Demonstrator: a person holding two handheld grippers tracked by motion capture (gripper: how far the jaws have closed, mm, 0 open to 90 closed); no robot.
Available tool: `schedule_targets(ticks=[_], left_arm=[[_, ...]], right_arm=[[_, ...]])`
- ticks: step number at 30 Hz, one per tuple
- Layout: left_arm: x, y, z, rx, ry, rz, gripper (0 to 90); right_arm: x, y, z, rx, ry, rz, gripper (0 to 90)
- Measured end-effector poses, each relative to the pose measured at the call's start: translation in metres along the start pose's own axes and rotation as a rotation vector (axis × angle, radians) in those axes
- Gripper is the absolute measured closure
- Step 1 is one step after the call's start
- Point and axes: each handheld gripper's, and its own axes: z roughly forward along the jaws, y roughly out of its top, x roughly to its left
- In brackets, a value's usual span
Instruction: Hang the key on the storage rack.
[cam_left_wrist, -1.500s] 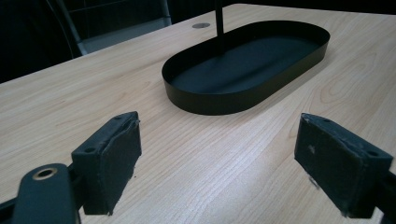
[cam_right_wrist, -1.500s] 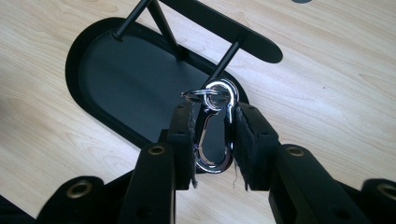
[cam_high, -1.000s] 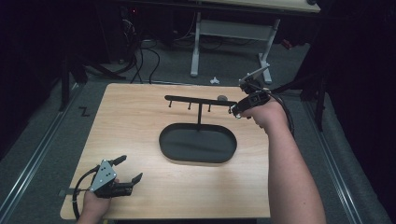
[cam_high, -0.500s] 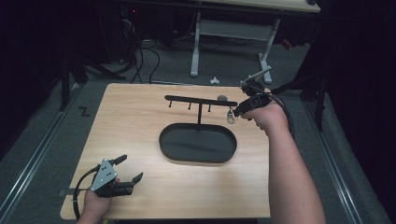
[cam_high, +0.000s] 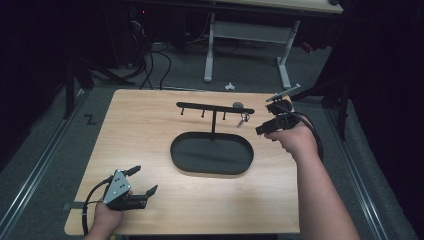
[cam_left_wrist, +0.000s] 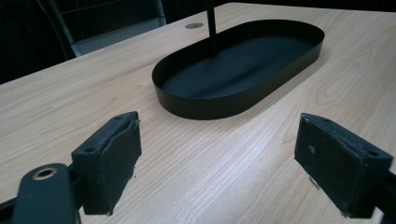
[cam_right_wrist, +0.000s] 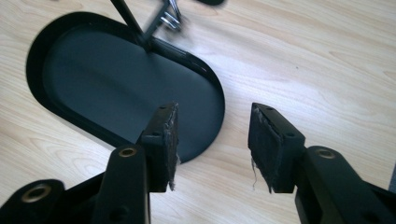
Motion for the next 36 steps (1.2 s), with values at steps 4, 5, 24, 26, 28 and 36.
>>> schedule_targets(ticks=[4,5,24,26,28,36], left_arm=[[0.001,0.000,0.000,-0.005,0.009,-0.008,15.2],[0.001,0.000,0.000,-0.005,0.010,-0.010,15.2],[0.001,-0.002,0.000,0.014,0.014,-0.004,15.2],[0.000,-0.002,0.000,0.015,0.013,-0.003,15.2],[0.000,-0.002,0.000,0.017,0.012,-0.001,15.2],[0.000,-0.002,0.001,0.025,0.014,0.002,15.2]], right_arm=[[-0.002,-0.017,0.002,-0.016,-0.024,-0.004,49.7],[-0.003,-0.022,0.004,-0.020,-0.025,-0.004,49.3],[-0.003,-0.100,0.056,-0.105,-0.032,0.000,45.1],[-0.005,-0.108,0.061,-0.118,-0.026,0.009,45.0],[-0.007,-0.115,0.066,-0.129,-0.026,0.019,45.0],[-0.012,-0.145,0.078,-0.192,-0.029,0.037,44.4]])
